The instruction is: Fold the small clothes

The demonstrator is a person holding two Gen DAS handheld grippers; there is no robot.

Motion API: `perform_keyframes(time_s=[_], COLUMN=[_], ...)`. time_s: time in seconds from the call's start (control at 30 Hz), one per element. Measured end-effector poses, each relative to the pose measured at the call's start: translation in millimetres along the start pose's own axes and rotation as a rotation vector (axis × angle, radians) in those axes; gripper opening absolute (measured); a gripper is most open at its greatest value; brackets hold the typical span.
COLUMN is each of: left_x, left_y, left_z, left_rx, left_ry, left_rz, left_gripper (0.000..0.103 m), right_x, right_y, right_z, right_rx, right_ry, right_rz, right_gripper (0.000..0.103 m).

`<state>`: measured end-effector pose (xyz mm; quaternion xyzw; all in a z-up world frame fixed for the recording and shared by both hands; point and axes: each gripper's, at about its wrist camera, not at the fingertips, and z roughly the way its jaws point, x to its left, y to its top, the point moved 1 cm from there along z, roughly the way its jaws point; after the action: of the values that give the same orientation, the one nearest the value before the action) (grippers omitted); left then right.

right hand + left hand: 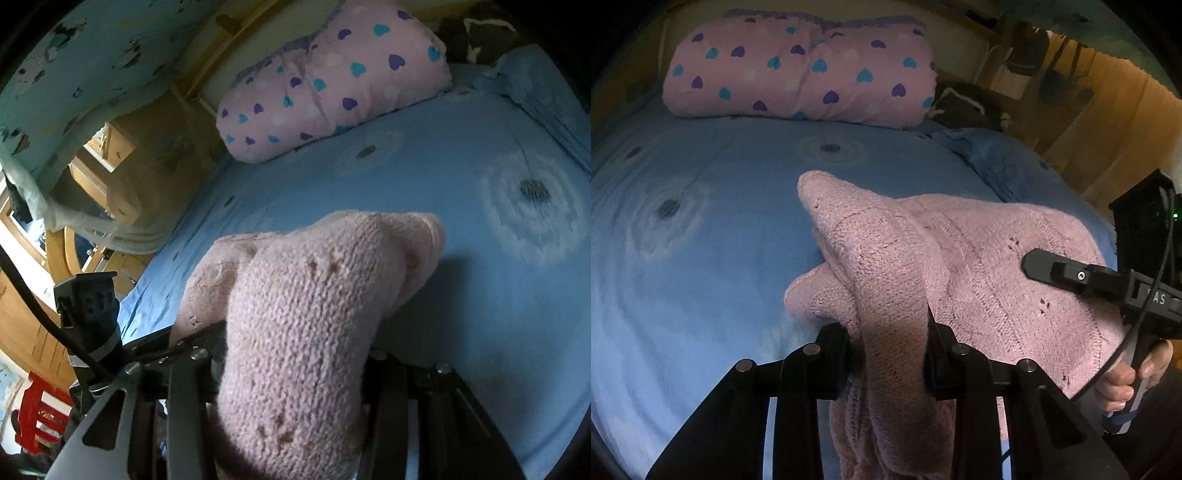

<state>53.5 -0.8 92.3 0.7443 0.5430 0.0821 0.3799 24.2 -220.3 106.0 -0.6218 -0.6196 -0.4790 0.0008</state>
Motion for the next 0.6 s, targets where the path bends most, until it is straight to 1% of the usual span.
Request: perform_keyframes(time_s=[0.07, 0.13, 0.2, 0.23, 0.33, 0.37, 0.4, 0.43, 0.47, 0.5, 0.53, 0.57, 0.6], left_x=[6.2, 11.1, 18.9, 24.1, 49.5, 63.1, 72.8, 82.8, 93.9, 101.3, 108.1, 113.3, 113.4], left_y=[18.9, 31.8, 43.6, 47.2, 53.0, 52.9, 52.0, 50.3, 46.7, 43.4, 39.3, 34.7, 33.1], left_z=[15.0, 26.4, 44.8, 54.5, 90.8, 106.7, 114.9, 121.2, 127.2, 131.5, 134.7, 134.1, 132.6], left_rx=[-0.001, -0.01, 0.005, 0.023, 0.142, 0.201, 0.22, 0.222, 0.215, 0.213, 0.207, 0.184, 0.175], left_ry=[0.007, 0.015, 0.027, 0.034, 0.033, 0.019, 0.003, -0.031, -0.09, -0.129, -0.169, -0.2, -0.207], left_rz=[0.004, 0.011, 0.023, 0.022, -0.047, -0.099, -0.137, -0.179, -0.226, -0.256, -0.286, -0.301, -0.294], left_gripper=[0.012, 0.012, 0.012, 0.012, 0.015, 0.016, 0.022, 0.03, 0.035, 0.041, 0.043, 0.043, 0.043], right_x=[-7.8, -15.0, -23.1, -30.6, -68.2, -83.5, -101.3, -120.0, -134.6, -145.3, -147.0, -146.4, -143.9], right_y=[19.3, 39.7, 54.5, 59.4, 62.7, 59.3, 53.9, 46.0, 39.2, 36.0, 36.0, 36.5, 38.4], right_z=[11.0, 22.3, 35.6, 45.2, 84.2, 96.8, 109.3, 119.1, 123.2, 118.2, 116.8, 117.5, 119.0], right_rx=[-0.01, -0.029, -0.041, -0.034, 0.043, 0.075, 0.111, 0.144, 0.151, 0.106, 0.108, 0.131, 0.156], right_ry=[-0.001, 0.022, 0.059, 0.071, 0.052, 0.04, 0.008, -0.031, -0.011, 0.062, 0.077, 0.071, 0.056], right_rz=[-0.004, -0.004, -0.012, -0.011, 0.085, 0.135, 0.197, 0.268, 0.332, 0.383, 0.387, 0.378, 0.362], right_gripper=[0.046, 0.046, 0.047, 0.047, 0.047, 0.047, 0.048, 0.052, 0.051, 0.051, 0.051, 0.051, 0.053])
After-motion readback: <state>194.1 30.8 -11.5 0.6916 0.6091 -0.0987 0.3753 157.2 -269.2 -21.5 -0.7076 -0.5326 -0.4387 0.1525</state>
